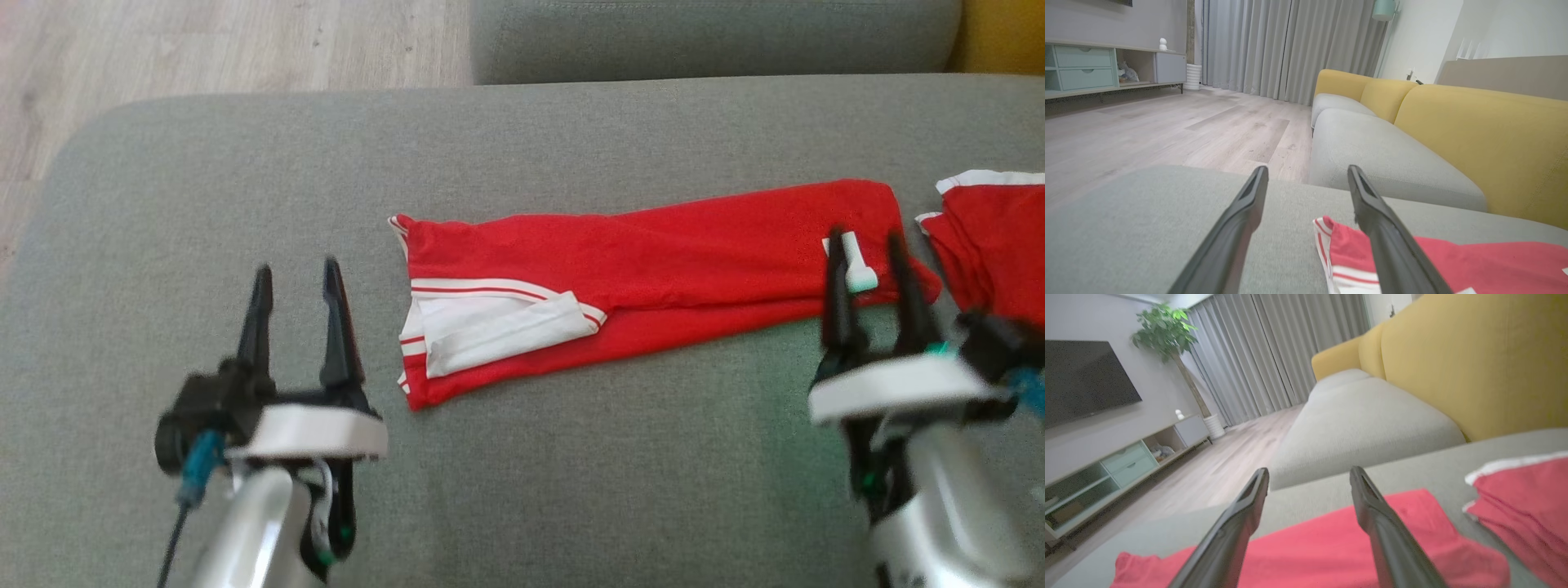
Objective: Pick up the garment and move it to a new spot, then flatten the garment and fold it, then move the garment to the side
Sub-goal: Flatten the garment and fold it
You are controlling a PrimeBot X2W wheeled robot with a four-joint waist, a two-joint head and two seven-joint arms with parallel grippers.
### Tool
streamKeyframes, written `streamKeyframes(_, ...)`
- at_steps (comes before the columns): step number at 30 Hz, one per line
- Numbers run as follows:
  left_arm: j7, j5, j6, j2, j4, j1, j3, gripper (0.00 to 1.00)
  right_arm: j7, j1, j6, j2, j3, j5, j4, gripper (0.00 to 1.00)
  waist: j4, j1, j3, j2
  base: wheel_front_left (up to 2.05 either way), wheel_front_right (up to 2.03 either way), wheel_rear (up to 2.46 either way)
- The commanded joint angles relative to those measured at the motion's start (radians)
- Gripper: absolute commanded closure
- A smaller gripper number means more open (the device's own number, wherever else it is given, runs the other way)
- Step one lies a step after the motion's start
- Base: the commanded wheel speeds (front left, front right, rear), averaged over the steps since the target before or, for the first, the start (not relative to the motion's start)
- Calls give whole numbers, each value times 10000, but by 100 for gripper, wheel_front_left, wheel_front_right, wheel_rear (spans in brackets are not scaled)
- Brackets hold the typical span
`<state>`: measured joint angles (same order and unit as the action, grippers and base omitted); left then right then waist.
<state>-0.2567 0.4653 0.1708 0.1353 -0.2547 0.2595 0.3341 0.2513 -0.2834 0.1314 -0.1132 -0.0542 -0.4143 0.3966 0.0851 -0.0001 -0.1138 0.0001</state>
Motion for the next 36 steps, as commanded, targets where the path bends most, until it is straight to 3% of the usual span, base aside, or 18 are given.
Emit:
streamKeyframes(1, -49, -242, -142, -66, 333, 183, -581, 0, 103, -45, -7, 139, -128, 275, -495, 0, -5, 1, -30, -1, 0, 0, 0)
streamKeyframes(11, -50, -1342, -1194, -711, 166, -90, -1575, 0, 104, 193, -7, 503, -1, 1521, -436, 0, -9, 1, -570, -1, 0, 0, 0)
streamKeyframes(22, -51, -1529, -1657, -844, 33, 660, -1549, 0, -1058, -2054, -7, 326, 3771, 3749, 1796, 0, 359, 1, -1671, -1, 0, 0, 0)
streamKeyframes(32, -51, -1381, -1585, -849, 19, 924, -1315, 0, -1709, -3111, -7, 433, 5512, 5229, 3907, 0, 535, 1, -2137, -1, 0, 0, 0)
streamKeyframes(33, -51, -1386, -1585, -849, 5, 936, -1323, 0, -1698, -3169, -7, 456, 5520, 5260, 4095, 3, 527, 1, -2136, -1, 0, 0, 0)
streamKeyframes(34, -51, -1398, -1581, -849, -11, 946, -1336, 0, -1662, -3236, -7, 480, 5494, 5236, 4269, 70, 509, 1, -2125, -1, 0, 0, 0)
streamKeyframes(35, -51, -1411, -1573, -849, -29, 950, -1356, 0, -1601, -3295, -7, 498, 5449, 5214, 4417, 100, 478, 1, -2101, -1, 0, 0, 0)
streamKeyframes(36, -51, -1428, -1565, -849, -49, 948, -1379, 0, -1545, -3343, -7, 509, 5391, 5225, 4542, 100, 437, 1, -2068, -1, 0, 0, 0)
